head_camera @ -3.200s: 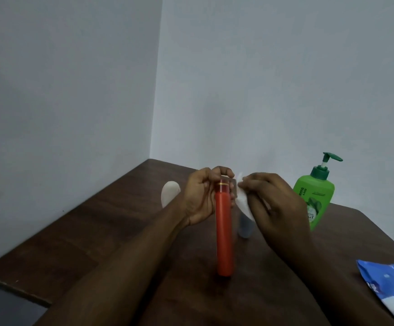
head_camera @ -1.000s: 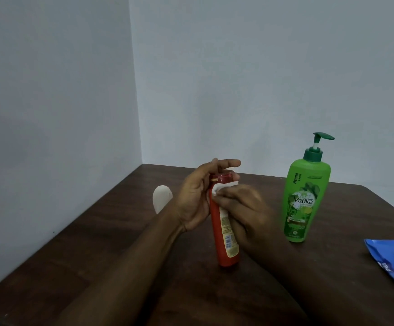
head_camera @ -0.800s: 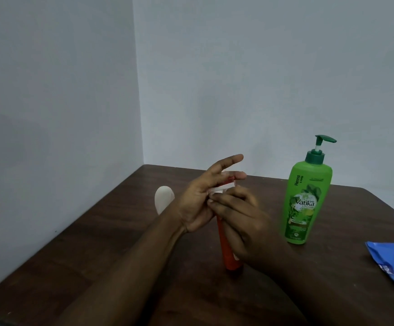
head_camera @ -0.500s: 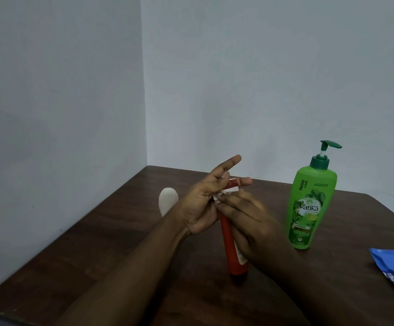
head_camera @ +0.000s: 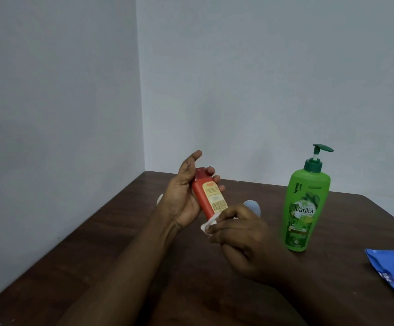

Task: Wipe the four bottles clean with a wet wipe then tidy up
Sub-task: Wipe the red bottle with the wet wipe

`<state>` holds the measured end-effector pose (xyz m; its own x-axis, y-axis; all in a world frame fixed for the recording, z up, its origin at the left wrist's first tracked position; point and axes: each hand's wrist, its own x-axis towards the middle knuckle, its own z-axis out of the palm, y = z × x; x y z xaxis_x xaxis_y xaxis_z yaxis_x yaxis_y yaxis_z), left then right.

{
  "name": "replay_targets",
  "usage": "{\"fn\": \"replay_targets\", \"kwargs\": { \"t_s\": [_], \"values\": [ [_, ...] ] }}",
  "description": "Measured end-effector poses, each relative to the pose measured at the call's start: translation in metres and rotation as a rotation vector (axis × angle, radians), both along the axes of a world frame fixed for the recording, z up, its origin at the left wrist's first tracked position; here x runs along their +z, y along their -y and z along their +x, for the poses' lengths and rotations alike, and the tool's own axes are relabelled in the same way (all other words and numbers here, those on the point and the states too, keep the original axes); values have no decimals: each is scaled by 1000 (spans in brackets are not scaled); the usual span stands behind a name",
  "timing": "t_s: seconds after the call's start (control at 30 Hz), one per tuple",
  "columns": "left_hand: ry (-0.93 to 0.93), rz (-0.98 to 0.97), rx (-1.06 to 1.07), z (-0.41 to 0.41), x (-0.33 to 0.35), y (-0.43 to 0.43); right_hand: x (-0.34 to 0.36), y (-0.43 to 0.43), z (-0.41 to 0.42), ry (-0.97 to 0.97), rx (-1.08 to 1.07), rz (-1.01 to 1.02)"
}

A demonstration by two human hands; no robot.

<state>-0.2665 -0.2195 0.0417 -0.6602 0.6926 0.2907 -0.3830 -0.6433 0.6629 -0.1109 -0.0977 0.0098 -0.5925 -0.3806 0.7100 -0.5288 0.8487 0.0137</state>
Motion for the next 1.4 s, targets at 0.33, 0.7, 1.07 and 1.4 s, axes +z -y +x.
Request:
{"fn": "replay_targets", "kwargs": {
  "t_s": [0.33,0.7,1.07,1.4],
  "values": [
    [68,104,133,-5,6,9,16,-20,9,-37,13,-178],
    [-37,-96,-17,21,-4,-5,11,-16,0,-257,-93,-795],
    [-12,-57,-31,14,-7,-9,-3,-17,-11,-179,-45,-510],
    [124,115,203,-9,2,2,8,-26,-5,212,61,-557]
  ]
}}
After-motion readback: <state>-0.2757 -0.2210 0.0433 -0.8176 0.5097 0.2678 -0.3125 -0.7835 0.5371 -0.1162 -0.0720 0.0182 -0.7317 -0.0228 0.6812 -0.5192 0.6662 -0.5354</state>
